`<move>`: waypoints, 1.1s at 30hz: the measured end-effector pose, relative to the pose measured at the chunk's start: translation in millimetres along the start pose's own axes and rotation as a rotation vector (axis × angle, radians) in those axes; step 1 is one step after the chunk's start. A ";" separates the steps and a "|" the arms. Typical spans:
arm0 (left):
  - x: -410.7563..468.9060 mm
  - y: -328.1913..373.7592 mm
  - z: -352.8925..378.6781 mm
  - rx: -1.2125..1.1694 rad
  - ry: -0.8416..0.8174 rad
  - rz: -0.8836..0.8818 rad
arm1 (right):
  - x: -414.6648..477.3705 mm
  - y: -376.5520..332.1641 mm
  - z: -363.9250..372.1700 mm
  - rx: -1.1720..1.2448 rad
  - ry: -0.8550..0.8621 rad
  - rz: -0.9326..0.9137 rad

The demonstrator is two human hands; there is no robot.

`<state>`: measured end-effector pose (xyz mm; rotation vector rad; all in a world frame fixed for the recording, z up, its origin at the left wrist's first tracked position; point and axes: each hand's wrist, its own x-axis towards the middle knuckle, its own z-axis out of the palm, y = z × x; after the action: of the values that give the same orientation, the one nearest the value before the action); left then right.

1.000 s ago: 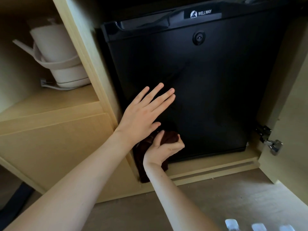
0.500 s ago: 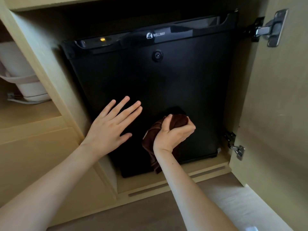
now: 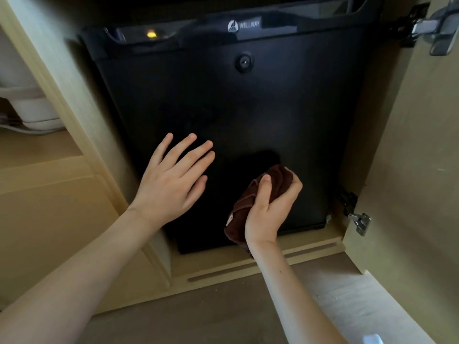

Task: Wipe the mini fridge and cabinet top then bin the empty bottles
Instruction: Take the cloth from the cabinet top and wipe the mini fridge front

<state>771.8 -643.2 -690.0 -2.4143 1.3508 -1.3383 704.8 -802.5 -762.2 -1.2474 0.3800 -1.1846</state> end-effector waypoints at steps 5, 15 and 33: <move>-24.3 36.8 1.5 -0.200 -0.010 -0.234 | -36.9 -1.7 -21.0 -0.143 -0.191 -0.030; -138.5 113.0 -67.0 -0.470 -0.380 -0.554 | -124.7 -48.8 -87.7 -0.395 -0.334 0.110; 144.3 -45.2 -503.9 -0.538 -0.610 -0.861 | 12.6 -564.4 14.2 -0.595 -0.845 0.352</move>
<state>476.2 -553.7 -264.2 -3.5439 0.5379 -0.1398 450.9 -729.8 -263.0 -1.9641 0.2956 -0.1664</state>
